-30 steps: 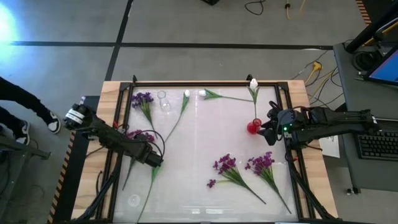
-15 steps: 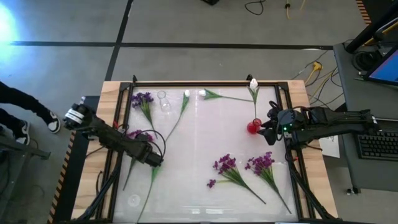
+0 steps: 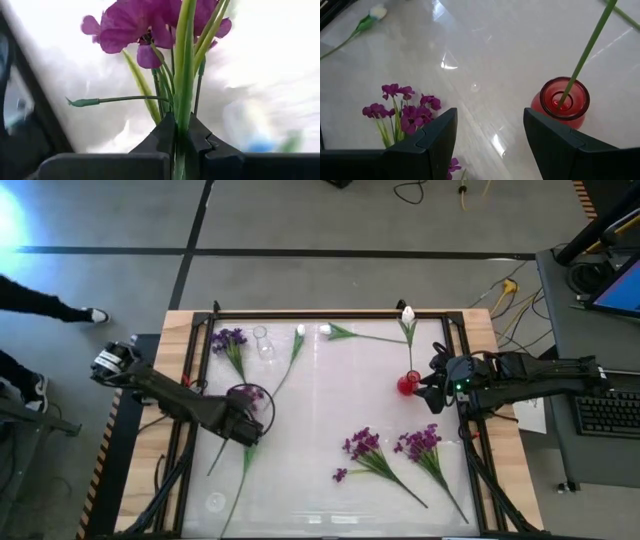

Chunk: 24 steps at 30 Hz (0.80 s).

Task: Sort flowers into vase by color
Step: Put the middle left violet flower into the transparent vase

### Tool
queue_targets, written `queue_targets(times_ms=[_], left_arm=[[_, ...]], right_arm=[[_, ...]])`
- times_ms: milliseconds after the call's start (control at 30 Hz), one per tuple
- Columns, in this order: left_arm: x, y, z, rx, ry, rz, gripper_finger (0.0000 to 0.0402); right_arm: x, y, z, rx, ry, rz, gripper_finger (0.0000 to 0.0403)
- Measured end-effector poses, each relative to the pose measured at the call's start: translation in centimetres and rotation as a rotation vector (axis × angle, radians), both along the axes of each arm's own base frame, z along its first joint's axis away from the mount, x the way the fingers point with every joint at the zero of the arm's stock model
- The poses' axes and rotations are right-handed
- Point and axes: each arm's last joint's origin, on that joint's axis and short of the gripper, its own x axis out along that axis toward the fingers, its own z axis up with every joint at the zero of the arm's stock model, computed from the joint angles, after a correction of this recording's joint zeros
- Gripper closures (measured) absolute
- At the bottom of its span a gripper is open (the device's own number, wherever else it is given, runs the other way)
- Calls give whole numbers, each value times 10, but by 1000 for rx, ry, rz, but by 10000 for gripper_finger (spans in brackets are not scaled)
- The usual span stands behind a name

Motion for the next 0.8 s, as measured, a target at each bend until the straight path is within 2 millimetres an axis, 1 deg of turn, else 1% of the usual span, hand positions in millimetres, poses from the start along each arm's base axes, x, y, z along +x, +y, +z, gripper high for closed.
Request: queue_targets(times_ms=[100, 267, 400, 567, 633, 700, 800], left_arm=[[8, -1, 19, 64, -93, -87, 401], [26, -3, 56, 219, -259, -306, 401], [42, -6, 88, 371, -437, -501, 401], [55, -10, 124, 561, -655, -736, 402], [57, -8, 133, 654, -715, -808, 402], [58, -3, 139, 733, -767, -834, 402], [53, 12, 138, 827, -800, -815, 402]], right_arm=[[0, 0, 0, -6, 1, 7, 184], [0, 0, 0, -10, 2, 10, 184], [0, 0, 0, -27, 3, 9, 184], [0, -1, 0, -47, 2, 13, 184], [0, -1, 0, -49, 2, 16, 184], [0, -1, 0, -50, 2, 16, 184], [0, -1, 0, -54, 2, 11, 184]])
